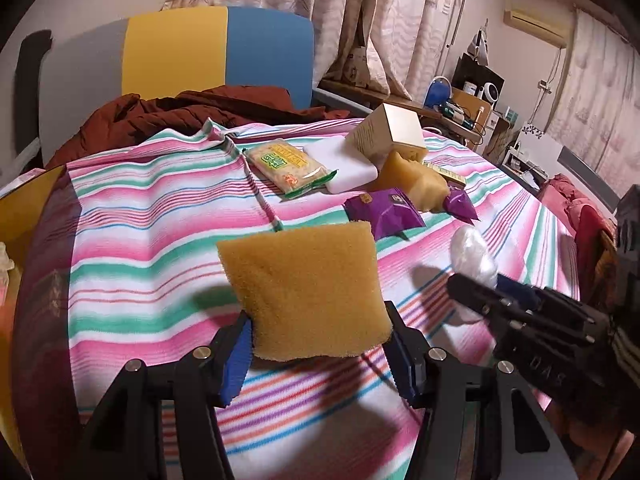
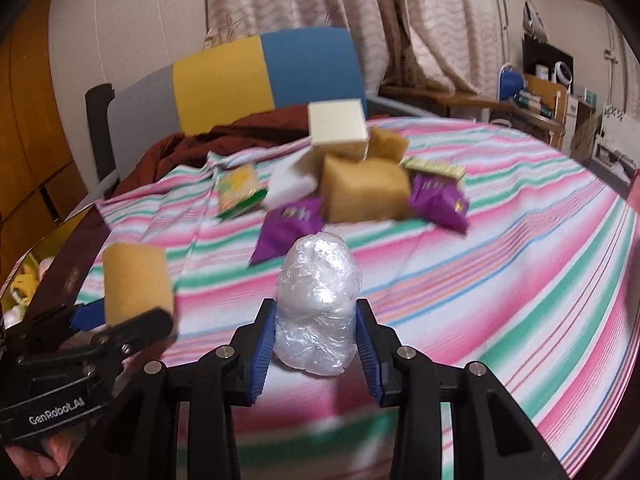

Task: Organize objects
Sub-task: 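Carry the sponge with the left tool while the right tool carries the plastic bag to the tray, then open both tools to drop the sponge and plastic bag into the gold tray, then move both open tools from the tray back to the pile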

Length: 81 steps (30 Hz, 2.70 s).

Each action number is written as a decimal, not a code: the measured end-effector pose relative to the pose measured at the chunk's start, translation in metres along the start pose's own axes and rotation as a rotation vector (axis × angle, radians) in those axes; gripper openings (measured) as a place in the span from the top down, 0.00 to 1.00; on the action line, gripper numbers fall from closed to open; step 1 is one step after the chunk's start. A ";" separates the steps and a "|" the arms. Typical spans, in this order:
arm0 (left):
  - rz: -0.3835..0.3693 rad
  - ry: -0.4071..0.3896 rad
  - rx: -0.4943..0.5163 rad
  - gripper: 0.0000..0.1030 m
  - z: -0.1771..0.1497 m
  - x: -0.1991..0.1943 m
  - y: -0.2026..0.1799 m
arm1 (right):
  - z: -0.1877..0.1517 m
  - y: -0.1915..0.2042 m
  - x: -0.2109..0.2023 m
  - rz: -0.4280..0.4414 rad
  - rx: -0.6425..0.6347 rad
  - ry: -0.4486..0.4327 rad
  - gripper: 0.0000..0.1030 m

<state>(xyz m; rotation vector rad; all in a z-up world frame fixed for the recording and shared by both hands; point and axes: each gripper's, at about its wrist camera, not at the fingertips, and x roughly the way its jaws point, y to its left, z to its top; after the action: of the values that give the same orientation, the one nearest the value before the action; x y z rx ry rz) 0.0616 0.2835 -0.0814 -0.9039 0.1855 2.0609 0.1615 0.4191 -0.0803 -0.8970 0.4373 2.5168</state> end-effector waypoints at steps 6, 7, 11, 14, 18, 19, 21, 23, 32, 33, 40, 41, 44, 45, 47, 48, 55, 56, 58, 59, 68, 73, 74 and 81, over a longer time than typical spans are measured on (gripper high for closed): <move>-0.016 -0.021 -0.035 0.42 -0.010 -0.021 0.008 | 0.000 0.015 -0.008 0.036 -0.017 0.022 0.63; -0.017 -0.032 -0.034 0.42 -0.011 -0.027 0.008 | 0.001 0.018 -0.009 0.042 -0.020 0.022 0.63; -0.005 -0.107 0.067 0.42 -0.016 -0.061 -0.002 | 0.003 0.032 -0.016 0.074 -0.029 0.023 0.63; 0.000 -0.155 0.083 0.42 -0.017 -0.086 0.000 | 0.007 0.046 -0.021 0.106 -0.047 0.018 0.63; 0.025 -0.168 0.032 0.42 -0.017 -0.106 0.019 | 0.013 0.071 -0.029 0.155 -0.088 -0.005 0.63; 0.036 -0.165 0.016 0.42 -0.018 -0.109 0.025 | 0.015 0.078 -0.032 0.172 -0.102 -0.011 0.63; 0.059 -0.159 -0.022 0.41 -0.021 -0.117 0.039 | 0.018 0.095 -0.037 0.207 -0.134 -0.018 0.63; 0.067 -0.158 -0.076 0.40 -0.023 -0.125 0.056 | 0.019 0.108 -0.041 0.235 -0.166 -0.024 0.63; 0.150 -0.080 -0.308 0.38 -0.031 -0.143 0.140 | 0.027 0.182 -0.048 0.396 -0.301 -0.018 0.63; 0.153 -0.061 -0.318 0.38 -0.032 -0.142 0.145 | 0.027 0.189 -0.047 0.410 -0.310 -0.012 0.63; 0.202 0.012 -0.382 0.35 -0.049 -0.138 0.171 | 0.023 0.230 -0.037 0.477 -0.366 0.048 0.62; 0.206 0.013 -0.385 0.31 -0.051 -0.139 0.172 | 0.022 0.233 -0.035 0.478 -0.370 0.058 0.62; 0.225 0.009 -0.381 0.11 -0.053 -0.143 0.173 | 0.019 0.238 -0.027 0.483 -0.370 0.098 0.60; 0.236 0.003 -0.378 0.08 -0.055 -0.146 0.172 | 0.018 0.239 -0.024 0.480 -0.368 0.111 0.59; 0.260 -0.005 -0.368 0.03 -0.057 -0.152 0.170 | 0.015 0.240 -0.020 0.474 -0.365 0.127 0.57; 0.275 -0.009 -0.363 0.02 -0.057 -0.154 0.169 | 0.015 0.240 -0.019 0.470 -0.363 0.130 0.56; 0.317 -0.098 -0.414 0.00 -0.063 -0.176 0.171 | 0.015 0.232 -0.024 0.457 -0.344 0.109 0.55; 0.319 -0.114 -0.433 0.00 -0.063 -0.179 0.173 | 0.015 0.231 -0.025 0.455 -0.343 0.105 0.55; 0.325 -0.136 -0.476 0.00 -0.064 -0.185 0.177 | 0.016 0.228 -0.027 0.450 -0.339 0.096 0.55; 0.326 -0.145 -0.495 0.00 -0.064 -0.187 0.178 | 0.016 0.227 -0.027 0.448 -0.335 0.093 0.55; 0.342 -0.168 -0.525 0.00 -0.060 -0.191 0.174 | 0.018 0.214 -0.025 0.436 -0.291 0.095 0.55; 0.321 -0.150 -0.497 0.00 -0.058 -0.183 0.161 | 0.018 0.205 -0.023 0.422 -0.277 0.098 0.55; 0.314 -0.149 -0.492 0.00 -0.057 -0.182 0.158 | 0.018 0.204 -0.022 0.418 -0.274 0.099 0.55; 0.276 -0.147 -0.409 0.00 -0.047 -0.175 0.130 | 0.018 0.179 -0.013 0.363 -0.219 0.119 0.55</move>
<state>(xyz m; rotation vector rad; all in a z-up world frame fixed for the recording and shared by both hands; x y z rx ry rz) 0.0536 0.0682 -0.0245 -1.0068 -0.2107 2.4650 0.0730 0.2696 -0.0320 -1.1430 0.3964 2.8945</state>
